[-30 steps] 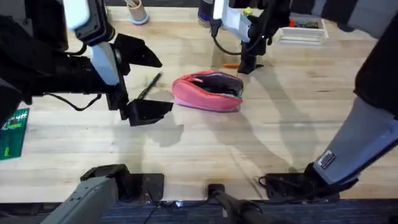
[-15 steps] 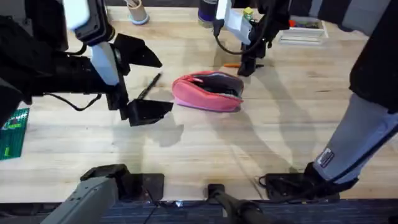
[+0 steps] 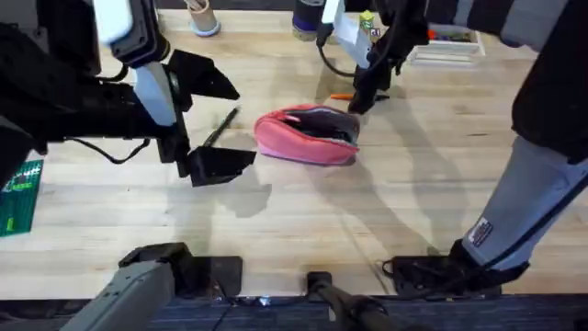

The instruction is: Unzip the bag, pick up the pens from the table one at a time and place them inside, then zip the bag closed.

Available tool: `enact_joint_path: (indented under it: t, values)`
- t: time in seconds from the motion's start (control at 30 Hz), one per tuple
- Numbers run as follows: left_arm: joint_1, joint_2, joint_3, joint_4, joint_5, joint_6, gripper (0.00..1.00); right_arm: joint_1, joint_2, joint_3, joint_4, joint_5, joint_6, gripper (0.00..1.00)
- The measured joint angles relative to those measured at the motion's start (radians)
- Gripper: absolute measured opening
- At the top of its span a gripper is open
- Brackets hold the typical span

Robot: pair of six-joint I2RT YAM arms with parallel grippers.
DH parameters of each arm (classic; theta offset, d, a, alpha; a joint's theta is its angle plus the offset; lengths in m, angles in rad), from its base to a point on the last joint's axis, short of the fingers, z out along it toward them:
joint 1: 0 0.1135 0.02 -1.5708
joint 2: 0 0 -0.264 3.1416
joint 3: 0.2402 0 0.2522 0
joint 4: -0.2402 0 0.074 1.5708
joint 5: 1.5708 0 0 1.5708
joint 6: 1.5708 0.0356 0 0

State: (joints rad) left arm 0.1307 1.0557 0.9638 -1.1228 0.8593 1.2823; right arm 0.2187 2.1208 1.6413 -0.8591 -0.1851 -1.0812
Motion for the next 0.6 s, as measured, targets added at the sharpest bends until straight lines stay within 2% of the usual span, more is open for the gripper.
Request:
enact_joint_path:
  t: [0.13,0.3,0.4,0.6]
  values:
    - [0.000,0.000,0.000,0.000,0.000,0.000,0.994,0.002,0.000,0.000,0.003,-0.006,0.001,0.548]
    - [0.000,0.000,0.000,0.000,0.000,0.000,0.994,0.003,0.000,0.000,0.006,-0.007,0.004,0.375]
    - [0.000,0.000,0.000,0.000,0.000,0.000,0.993,0.003,0.000,0.000,0.016,-0.007,0.005,0.067]
    - [0.000,0.000,0.000,0.000,0.000,0.000,0.993,0.003,0.000,0.000,0.018,-0.007,0.004,0.035]
